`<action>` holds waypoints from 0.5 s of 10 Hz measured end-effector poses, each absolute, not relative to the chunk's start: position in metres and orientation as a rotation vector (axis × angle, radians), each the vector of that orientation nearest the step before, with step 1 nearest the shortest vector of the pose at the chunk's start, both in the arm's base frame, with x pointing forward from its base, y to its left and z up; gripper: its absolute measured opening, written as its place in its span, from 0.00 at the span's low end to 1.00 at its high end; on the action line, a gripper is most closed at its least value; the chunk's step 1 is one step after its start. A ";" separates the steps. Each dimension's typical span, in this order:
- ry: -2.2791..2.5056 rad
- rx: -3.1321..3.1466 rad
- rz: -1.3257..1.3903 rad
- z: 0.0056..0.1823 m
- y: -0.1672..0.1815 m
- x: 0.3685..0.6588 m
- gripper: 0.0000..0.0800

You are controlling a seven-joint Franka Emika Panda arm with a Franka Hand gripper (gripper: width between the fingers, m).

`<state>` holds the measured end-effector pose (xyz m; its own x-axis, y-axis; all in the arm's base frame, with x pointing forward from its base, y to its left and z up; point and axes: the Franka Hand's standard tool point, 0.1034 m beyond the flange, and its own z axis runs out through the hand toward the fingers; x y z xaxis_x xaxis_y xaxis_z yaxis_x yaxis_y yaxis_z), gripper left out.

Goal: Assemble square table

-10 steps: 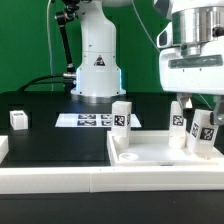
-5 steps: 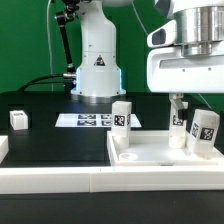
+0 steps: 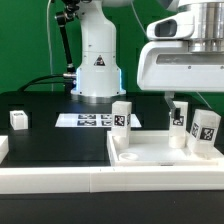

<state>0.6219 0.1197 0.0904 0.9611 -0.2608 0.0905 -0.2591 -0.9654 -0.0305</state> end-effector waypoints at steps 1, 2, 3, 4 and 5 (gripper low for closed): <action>0.254 -3.118 -0.148 0.090 0.118 0.622 0.81; 0.172 -3.131 -0.149 0.089 0.120 0.622 0.81; 0.065 -3.148 -0.150 0.088 0.122 0.621 0.81; 0.006 -3.156 -0.151 0.088 0.122 0.621 0.81; 0.009 -3.157 -0.152 0.088 0.121 0.621 0.81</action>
Offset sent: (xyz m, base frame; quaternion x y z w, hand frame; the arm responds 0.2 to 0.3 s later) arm -0.0020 0.0048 -0.0026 -0.0297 0.0130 -0.1810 0.9830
